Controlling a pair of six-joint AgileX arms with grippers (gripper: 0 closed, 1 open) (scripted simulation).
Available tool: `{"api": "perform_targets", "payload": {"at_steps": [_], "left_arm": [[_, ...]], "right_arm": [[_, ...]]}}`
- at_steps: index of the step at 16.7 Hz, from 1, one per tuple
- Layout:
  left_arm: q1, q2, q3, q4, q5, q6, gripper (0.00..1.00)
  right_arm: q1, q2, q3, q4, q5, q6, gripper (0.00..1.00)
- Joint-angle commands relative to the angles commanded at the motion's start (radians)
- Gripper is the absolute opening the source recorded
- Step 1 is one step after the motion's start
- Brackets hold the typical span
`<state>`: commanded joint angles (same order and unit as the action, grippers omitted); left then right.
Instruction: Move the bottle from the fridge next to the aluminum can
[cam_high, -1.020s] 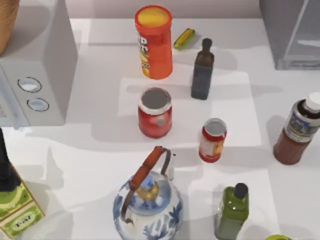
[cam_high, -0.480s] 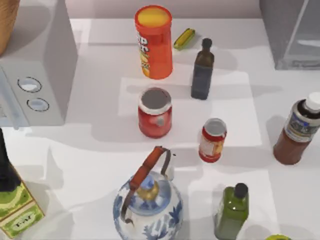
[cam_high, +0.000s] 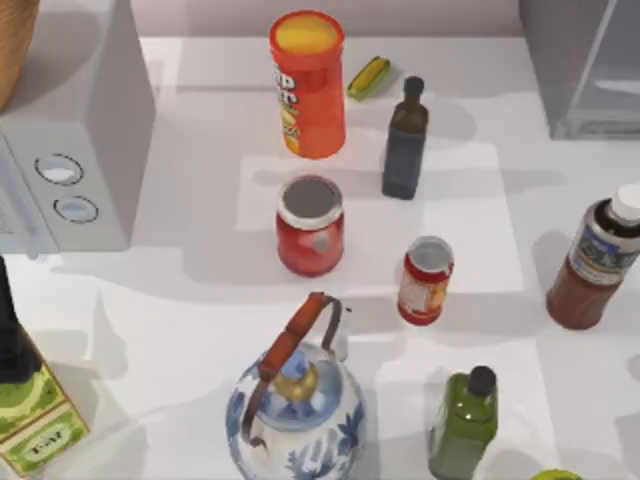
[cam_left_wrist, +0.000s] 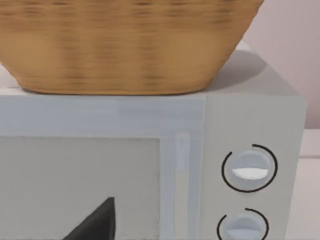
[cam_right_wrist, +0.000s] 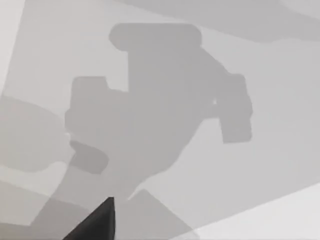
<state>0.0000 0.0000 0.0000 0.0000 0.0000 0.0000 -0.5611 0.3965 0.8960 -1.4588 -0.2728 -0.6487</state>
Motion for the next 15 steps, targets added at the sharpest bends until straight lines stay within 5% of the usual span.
{"api": "perform_targets", "payload": {"at_steps": [10, 15], "left_arm": [[0.000, 0.000, 0.000, 0.000, 0.000, 0.000, 1.00], [0.000, 0.000, 0.000, 0.000, 0.000, 0.000, 1.00]], "right_arm": [[-0.820, 0.939, 0.285, -0.020, -0.418, -0.914, 1.00], [-1.126, 1.287, 0.392, -0.022, -0.589, -1.260, 1.00]]}}
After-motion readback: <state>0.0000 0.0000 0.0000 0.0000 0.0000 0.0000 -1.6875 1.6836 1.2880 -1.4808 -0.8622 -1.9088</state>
